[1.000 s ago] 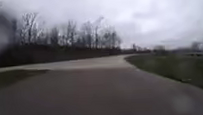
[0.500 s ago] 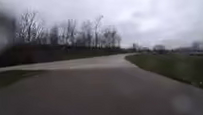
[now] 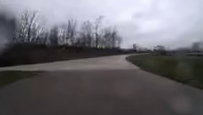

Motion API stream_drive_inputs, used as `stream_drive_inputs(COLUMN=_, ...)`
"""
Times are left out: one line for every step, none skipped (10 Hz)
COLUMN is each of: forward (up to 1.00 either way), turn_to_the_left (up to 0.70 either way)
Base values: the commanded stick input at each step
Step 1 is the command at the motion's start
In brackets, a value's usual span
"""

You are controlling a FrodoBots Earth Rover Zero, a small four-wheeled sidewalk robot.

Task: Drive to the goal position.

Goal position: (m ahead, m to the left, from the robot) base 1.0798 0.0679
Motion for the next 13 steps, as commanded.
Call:
stream_drive_inputs(forward=0.70, turn_to_the_left=0.00)
stream_drive_inputs(forward=0.70, turn_to_the_left=0.00)
stream_drive_inputs(forward=0.70, turn_to_the_left=0.00)
stream_drive_inputs(forward=0.70, turn_to_the_left=0.00)
stream_drive_inputs(forward=0.70, turn_to_the_left=0.00)
stream_drive_inputs(forward=0.70, turn_to_the_left=0.00)
stream_drive_inputs(forward=0.70, turn_to_the_left=0.00)
stream_drive_inputs(forward=0.70, turn_to_the_left=0.00)
stream_drive_inputs(forward=0.70, turn_to_the_left=0.00)
stream_drive_inputs(forward=0.70, turn_to_the_left=0.00)
stream_drive_inputs(forward=0.70, turn_to_the_left=0.00)
stream_drive_inputs(forward=0.70, turn_to_the_left=0.00)
stream_drive_inputs(forward=0.70, turn_to_the_left=0.00)
